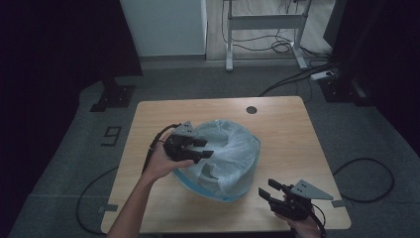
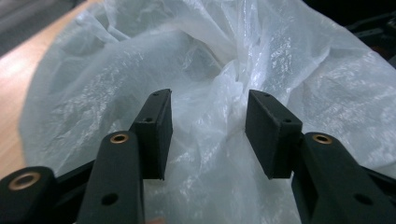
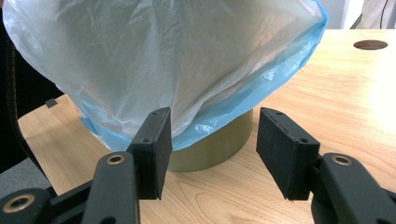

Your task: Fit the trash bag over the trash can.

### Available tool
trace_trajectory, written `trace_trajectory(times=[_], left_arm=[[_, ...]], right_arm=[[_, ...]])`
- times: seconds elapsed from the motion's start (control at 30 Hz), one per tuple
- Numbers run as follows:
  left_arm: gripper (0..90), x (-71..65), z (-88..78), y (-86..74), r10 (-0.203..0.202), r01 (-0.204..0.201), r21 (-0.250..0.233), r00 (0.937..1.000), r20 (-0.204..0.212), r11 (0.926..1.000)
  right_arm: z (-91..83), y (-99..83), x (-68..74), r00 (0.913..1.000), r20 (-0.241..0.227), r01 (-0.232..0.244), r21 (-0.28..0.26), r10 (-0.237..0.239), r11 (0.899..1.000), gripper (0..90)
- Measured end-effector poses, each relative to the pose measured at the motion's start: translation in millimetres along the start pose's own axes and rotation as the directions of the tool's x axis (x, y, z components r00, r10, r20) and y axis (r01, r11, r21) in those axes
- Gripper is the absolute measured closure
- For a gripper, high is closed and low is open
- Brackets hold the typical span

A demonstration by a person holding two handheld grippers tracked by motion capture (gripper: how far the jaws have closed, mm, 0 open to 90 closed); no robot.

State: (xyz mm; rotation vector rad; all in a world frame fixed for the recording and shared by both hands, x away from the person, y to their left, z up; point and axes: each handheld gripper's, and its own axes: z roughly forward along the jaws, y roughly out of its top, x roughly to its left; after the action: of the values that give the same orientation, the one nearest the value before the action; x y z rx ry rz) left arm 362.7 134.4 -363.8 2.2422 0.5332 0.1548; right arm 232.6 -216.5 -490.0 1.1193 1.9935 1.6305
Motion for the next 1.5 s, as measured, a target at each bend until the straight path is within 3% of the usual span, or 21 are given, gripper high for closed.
trace_trajectory(times=[0.1, 0.27, 0.5, 0.57, 0.93, 1.17, 1.5], left_arm=[[51.2, 1.9, 5.0, -0.2, -0.007, 0.007, 0.026, 1.0, -0.003, 0.9996], [49.9, 4.9, 1.6, -3.2, -0.026, 0.026, 0.004, 0.9996, 0.01, 0.9997], [50.7, 5.4, -13.3, 3.7, -0.012, 0.017, -0.087, 0.9987, 0.05, 0.9961], [51.3, 4.7, -13.8, 6.7, -0.01, 0.015, -0.09, 0.9982, 0.058, 0.9959], [57.3, -4.2, 6.8, 21.9, 0.029, -0.025, -0.036, 0.993, 0.115, 0.999], [60.6, -10.1, 19.9, 31.3, 0.055, -0.059, 0.036, 0.9926, 0.108, 0.9976], [64.7, -16.4, 44.4, 44.7, 0.093, -0.113, 0.193, 0.9895, 0.111, 0.9746]], right_arm=[[-2.0, 0.8, -0.4, 1.0, 0.003, 0.0, -0.008, 0.0, 1.0, 44.4], [-2.2, 0.5, -2.6, 0.9999, 0.008, -0.009, -0.006, 0.009, 1.0, 44.4], [-3.4, 1.2, -5.0, 0.9992, 0.034, -0.022, -0.006, 0.022, 1.0, 45.2], [-3.3, 0.8, -5.7, 0.999, 0.037, -0.026, -0.005, 0.026, 1.0, 45.2], [-4.3, 1.2, -6.1, 0.9988, 0.035, -0.035, -0.007, 0.035, 0.999, 45.3], [-3.8, 0.8, -6.1, 0.9987, 0.034, -0.038, -0.003, 0.038, 0.999, 45.3], [-4.2, 1.3, -6.0, 0.9986, 0.035, -0.039, -0.005, 0.04, 0.999, 45.4]])
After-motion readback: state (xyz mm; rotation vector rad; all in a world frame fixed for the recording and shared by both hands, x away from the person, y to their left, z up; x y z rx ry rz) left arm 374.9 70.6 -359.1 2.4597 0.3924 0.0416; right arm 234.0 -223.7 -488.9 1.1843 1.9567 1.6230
